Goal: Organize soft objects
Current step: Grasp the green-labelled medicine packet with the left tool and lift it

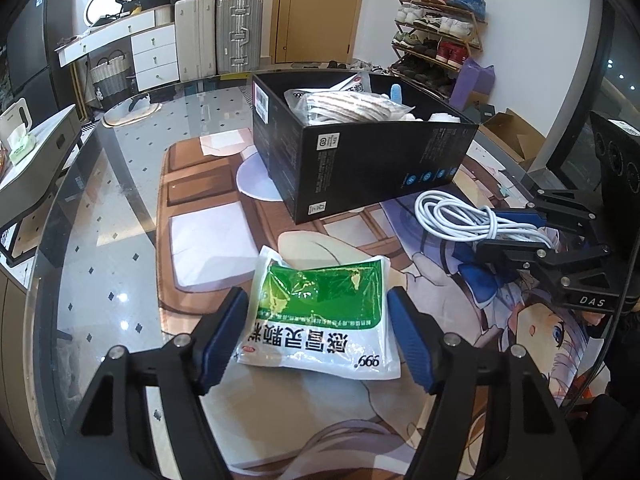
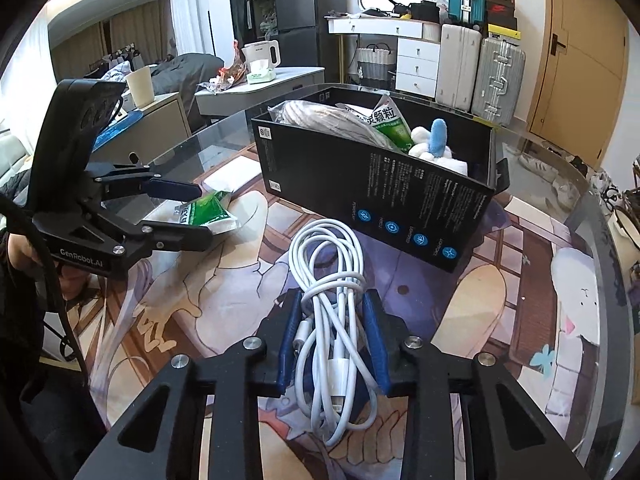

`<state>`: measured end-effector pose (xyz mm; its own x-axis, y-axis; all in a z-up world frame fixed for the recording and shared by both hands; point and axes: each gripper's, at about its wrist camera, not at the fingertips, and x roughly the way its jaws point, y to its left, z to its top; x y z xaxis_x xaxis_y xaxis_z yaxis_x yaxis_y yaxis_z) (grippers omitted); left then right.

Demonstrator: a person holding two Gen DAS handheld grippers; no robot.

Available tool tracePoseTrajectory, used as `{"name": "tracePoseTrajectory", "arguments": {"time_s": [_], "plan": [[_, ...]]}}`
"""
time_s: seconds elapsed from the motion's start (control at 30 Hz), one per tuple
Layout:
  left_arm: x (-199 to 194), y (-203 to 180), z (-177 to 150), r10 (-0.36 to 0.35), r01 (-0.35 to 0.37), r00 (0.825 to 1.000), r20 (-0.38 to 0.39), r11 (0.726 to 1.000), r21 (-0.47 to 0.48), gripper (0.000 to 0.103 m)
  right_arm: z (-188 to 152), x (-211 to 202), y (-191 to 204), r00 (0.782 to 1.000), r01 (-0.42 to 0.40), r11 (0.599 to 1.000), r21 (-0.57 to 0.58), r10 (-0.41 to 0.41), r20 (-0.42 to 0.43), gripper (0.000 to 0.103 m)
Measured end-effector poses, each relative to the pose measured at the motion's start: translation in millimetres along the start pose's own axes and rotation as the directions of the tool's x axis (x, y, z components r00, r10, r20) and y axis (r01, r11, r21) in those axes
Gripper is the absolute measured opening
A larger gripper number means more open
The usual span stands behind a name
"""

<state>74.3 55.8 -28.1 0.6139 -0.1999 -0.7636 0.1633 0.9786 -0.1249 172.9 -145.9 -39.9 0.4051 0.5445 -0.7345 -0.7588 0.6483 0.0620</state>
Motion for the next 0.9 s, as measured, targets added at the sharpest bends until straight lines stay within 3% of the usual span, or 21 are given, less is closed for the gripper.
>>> {"name": "tracePoseTrajectory", "arguments": {"time_s": [0.4,0.7,0.8,0.9], "plan": [[-3,-6,-2,0.001,-0.001,1.000,-0.001,1.000,0.007,0.070,-5,-21,1,0.999,0.012,1.000,0.005,-0.012,0.044,0.031],[10,-7,-3,0.042,-0.041,0.998,-0.038,0.999,0.025,0.083,-9,-23,2,0.999,0.009,1.000,0.008,-0.010,0.044,0.031],[13,-10,-2,0.063,-0.061,0.997,-0.044,0.997,0.048,0.081,-8,-23,1,0.999,0.009,1.000,0.008,-0.009,0.042,0.031],[12,-11,0,0.066,-0.064,0.997,-0.035,0.996,0.057,0.070,-9,-23,1,0.999,0.010,1.000,0.008,-0.010,0.043,0.031]]}}
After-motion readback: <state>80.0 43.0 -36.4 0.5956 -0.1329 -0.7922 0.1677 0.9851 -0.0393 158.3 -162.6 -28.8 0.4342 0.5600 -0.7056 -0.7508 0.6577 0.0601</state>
